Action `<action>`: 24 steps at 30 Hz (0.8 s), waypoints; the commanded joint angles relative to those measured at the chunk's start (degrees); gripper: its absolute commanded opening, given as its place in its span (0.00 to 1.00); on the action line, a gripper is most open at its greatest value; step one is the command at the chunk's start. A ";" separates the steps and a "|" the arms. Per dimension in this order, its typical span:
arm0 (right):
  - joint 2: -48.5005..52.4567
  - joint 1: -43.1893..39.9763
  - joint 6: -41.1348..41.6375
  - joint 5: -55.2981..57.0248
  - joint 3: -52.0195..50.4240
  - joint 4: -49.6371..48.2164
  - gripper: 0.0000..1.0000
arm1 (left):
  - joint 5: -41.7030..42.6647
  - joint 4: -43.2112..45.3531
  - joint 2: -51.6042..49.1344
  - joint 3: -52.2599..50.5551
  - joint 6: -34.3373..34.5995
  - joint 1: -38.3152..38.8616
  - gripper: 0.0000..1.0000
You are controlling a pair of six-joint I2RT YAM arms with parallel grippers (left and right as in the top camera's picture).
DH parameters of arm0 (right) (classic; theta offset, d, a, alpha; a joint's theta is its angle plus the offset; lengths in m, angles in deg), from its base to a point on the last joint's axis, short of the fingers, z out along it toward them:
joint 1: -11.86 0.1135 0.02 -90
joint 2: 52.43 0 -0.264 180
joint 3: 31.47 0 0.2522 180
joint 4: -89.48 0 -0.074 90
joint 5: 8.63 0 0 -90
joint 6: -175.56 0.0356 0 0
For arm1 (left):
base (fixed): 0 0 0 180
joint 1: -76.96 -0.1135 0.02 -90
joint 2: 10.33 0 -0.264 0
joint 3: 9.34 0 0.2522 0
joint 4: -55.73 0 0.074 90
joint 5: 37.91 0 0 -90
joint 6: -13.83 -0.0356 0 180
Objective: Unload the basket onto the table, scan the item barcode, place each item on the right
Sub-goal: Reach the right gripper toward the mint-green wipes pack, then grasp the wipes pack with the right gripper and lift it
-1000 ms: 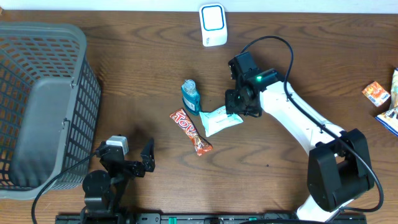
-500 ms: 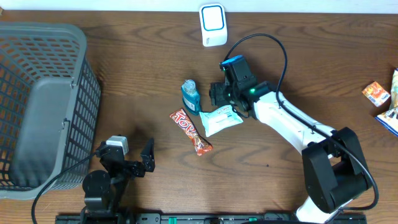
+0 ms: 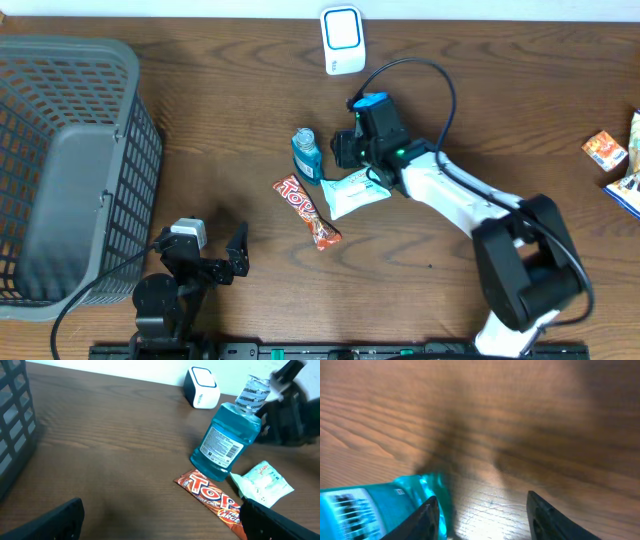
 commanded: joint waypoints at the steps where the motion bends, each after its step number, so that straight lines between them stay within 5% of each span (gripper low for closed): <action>1: 4.37 1.70 0.07 -4.37 -0.46 -0.20 0.45 | 0.87 -1.44 0.04 -0.79 0.13 -0.24 0.98; 5: 5.55 2.12 0.07 -10.16 -0.46 2.25 0.27 | 0.87 -1.44 0.04 -0.79 0.13 -0.24 0.98; 15: -0.61 0.04 -6.08 -18.27 -0.35 19.28 0.30 | 0.87 -1.44 0.04 -0.79 0.13 -0.24 0.98; 24: -10.49 -4.31 -12.15 -13.88 0.02 33.29 0.31 | 0.87 -1.44 0.04 -0.79 0.13 -0.24 0.99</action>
